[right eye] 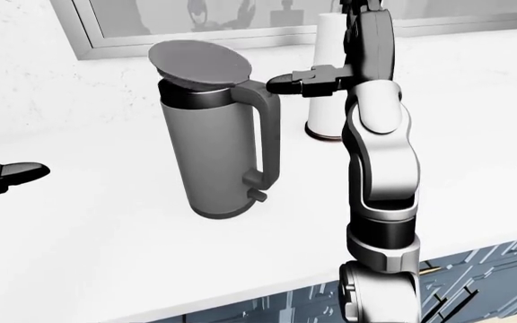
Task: Press the button to open the lid of the electric kettle.
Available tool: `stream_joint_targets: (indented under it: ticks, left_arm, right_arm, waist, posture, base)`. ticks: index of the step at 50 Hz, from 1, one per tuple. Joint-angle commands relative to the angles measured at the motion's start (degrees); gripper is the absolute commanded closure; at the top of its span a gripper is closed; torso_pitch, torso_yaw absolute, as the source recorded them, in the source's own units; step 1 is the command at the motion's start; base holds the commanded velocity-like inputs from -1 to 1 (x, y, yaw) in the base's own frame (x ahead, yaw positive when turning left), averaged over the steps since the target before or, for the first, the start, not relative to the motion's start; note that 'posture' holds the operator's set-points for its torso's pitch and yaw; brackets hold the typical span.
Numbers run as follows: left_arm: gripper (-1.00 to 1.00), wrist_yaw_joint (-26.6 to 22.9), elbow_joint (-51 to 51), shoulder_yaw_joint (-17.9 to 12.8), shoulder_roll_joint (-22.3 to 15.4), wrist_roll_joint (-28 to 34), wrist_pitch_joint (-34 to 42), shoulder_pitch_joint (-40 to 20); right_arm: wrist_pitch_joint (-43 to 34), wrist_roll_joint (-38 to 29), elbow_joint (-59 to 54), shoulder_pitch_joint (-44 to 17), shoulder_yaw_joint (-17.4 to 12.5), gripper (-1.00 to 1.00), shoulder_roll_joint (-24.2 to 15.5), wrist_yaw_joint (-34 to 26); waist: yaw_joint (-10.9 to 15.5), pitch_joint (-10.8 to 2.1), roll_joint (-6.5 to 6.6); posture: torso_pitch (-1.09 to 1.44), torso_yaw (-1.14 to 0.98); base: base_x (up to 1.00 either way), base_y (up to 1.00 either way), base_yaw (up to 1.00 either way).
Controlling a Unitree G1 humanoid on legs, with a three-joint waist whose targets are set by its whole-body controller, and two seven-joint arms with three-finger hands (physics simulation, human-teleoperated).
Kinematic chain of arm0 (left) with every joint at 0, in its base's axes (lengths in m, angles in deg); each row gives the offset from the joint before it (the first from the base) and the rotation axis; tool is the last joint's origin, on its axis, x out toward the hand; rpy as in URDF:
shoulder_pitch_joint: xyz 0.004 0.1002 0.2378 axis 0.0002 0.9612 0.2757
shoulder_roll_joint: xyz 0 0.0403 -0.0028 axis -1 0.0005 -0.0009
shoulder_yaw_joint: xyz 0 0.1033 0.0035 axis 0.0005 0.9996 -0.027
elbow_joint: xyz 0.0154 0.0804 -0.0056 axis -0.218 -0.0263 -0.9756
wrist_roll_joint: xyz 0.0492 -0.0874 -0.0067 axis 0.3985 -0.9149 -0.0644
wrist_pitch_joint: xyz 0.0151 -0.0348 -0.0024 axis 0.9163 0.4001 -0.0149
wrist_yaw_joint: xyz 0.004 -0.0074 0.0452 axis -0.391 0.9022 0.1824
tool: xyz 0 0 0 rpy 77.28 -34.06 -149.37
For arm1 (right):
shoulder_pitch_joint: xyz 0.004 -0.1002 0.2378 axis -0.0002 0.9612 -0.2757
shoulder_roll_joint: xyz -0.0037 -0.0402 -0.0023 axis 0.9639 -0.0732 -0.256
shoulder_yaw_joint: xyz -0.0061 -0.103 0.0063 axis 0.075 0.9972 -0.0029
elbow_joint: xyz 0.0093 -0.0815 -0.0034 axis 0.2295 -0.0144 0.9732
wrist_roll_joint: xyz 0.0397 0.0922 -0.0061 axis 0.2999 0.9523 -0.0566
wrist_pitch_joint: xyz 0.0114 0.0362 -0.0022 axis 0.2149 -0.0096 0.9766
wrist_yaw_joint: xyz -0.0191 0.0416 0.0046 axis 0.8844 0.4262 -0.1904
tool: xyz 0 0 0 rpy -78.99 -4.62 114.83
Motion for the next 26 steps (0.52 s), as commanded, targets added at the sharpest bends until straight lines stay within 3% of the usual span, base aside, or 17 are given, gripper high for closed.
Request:
stream_joint_targets:
  ticks: [1,10,13,21,26]
  left_arm:
    - [-1.0,0.03,1.28,-0.43,-0.9,0.09,-1.53,-1.15]
    - [-1.0,-0.1,1.22,-0.52,-0.85,0.18,-1.66,-1.01]
    - [-1.0,-0.18,1.13,-0.34,-0.71,0.42,-1.87,-0.92]
    - [-1.0,-0.31,1.15,-0.33,-0.59,0.57,-1.92,-0.88]
    - [-1.0,-0.34,1.21,-0.31,-0.58,0.65,-1.89,-0.91]
  right_arm:
    - [1.36,-0.6,1.07,-1.16,-0.05,-1.0,-0.4,-0.4]
    - [2.96,-2.63,0.54,-0.31,0.77,-1.0,0.27,-0.9]
    - [7.69,-9.12,-0.14,1.61,3.07,-1.0,-0.89,-1.78]
    - [13.32,-19.61,-1.1,4.73,3.98,-1.0,2.31,-5.96]
    - [15.31,-22.52,-1.46,5.53,3.7,-1.0,3.4,-7.4]
  waist:
    - [-0.03,-0.57,0.17]
    - [-0.07,-0.75,0.19]
    - [-0.06,-0.79,0.17]
    - [-0.07,-1.16,0.21]
    - [-0.09,-1.32,0.21]
  posture:
    - [-0.27,0.0]
    - [-0.27,0.0]
    - [-0.27,0.0]
    - [-0.27,0.0]
    - [-0.27,0.0]
  base:
    - [0.0,0.0,0.0]
    - [0.0,0.0,0.0]
    - [0.0,0.0,0.0]
    - [0.0,0.0,0.0]
    - [0.0,0.0,0.0]
